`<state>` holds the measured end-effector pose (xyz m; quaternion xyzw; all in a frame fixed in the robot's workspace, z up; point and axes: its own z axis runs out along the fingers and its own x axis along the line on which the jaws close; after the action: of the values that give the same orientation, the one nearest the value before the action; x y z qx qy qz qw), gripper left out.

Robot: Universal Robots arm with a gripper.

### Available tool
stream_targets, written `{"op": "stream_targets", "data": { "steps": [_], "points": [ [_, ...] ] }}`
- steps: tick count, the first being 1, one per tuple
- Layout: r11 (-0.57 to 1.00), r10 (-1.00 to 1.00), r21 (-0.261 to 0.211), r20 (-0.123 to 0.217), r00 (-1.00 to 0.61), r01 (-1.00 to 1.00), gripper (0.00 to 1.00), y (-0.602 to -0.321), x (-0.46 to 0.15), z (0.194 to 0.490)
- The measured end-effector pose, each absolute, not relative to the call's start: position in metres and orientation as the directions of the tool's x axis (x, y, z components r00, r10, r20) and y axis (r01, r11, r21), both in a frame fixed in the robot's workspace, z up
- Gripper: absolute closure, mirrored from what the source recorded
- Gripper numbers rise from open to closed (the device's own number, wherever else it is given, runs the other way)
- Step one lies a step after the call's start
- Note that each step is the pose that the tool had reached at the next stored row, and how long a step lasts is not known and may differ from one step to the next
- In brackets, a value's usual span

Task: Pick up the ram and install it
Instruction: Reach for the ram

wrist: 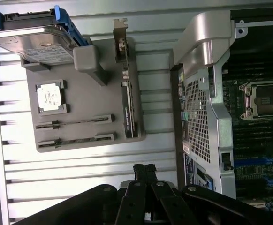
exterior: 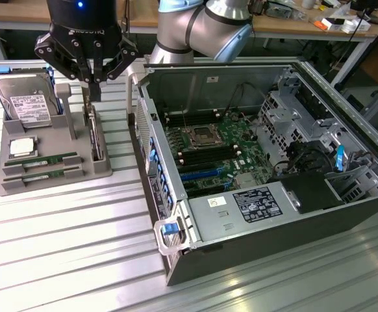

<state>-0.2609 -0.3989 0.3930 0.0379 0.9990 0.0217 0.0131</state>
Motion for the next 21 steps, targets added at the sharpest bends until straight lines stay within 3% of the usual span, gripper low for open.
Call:
{"op": "stream_targets", "data": {
  "steps": [21],
  "points": [
    [0.996, 0.076, 0.044, -0.024, -0.997, 0.075, 0.90, -0.399, -0.285, 0.393]
  ]
}}
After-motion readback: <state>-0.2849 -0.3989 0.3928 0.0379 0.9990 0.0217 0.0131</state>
